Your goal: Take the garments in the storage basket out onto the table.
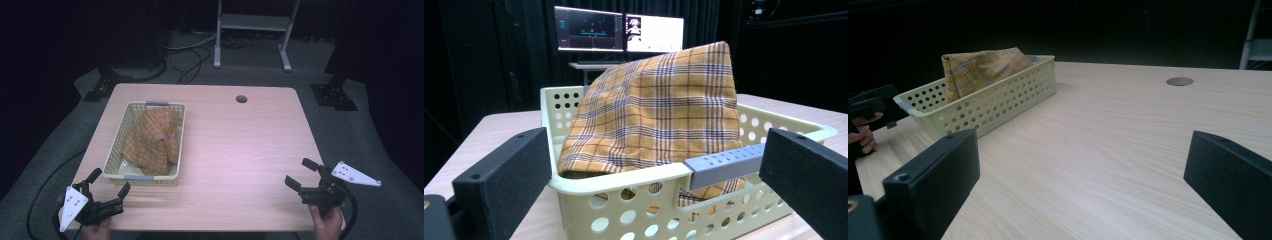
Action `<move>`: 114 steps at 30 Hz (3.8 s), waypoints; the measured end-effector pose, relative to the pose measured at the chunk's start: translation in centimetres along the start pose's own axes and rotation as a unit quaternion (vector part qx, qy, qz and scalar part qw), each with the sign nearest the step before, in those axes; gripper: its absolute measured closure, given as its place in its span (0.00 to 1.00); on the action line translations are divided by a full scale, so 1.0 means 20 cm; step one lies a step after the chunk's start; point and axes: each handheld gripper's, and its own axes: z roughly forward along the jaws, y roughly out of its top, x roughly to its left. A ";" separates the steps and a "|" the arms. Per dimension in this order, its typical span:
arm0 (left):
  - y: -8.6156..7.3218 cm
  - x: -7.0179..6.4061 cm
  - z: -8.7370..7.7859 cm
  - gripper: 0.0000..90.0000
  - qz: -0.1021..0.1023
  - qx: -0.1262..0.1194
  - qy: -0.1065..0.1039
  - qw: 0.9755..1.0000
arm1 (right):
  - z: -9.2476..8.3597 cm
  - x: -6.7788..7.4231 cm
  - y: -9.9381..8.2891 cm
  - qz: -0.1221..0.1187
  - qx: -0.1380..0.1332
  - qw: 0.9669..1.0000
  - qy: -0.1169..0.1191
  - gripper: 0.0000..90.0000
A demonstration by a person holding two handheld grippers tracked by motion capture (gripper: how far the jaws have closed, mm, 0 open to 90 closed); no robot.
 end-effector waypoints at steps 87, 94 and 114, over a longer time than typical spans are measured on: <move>0.00 0.00 0.00 0.00 0.001 0.001 0.001 1.000 | 0.65 0.31 0.22 -0.013 0.067 0.990 0.127 0.01; 0.00 0.00 0.00 0.00 0.000 0.000 0.001 1.000 | 0.69 0.34 0.23 -0.011 0.079 0.988 0.133 0.01; 0.00 0.00 0.00 0.00 0.000 0.000 0.001 1.000 | 0.83 0.41 0.24 0.000 0.094 0.984 0.153 0.01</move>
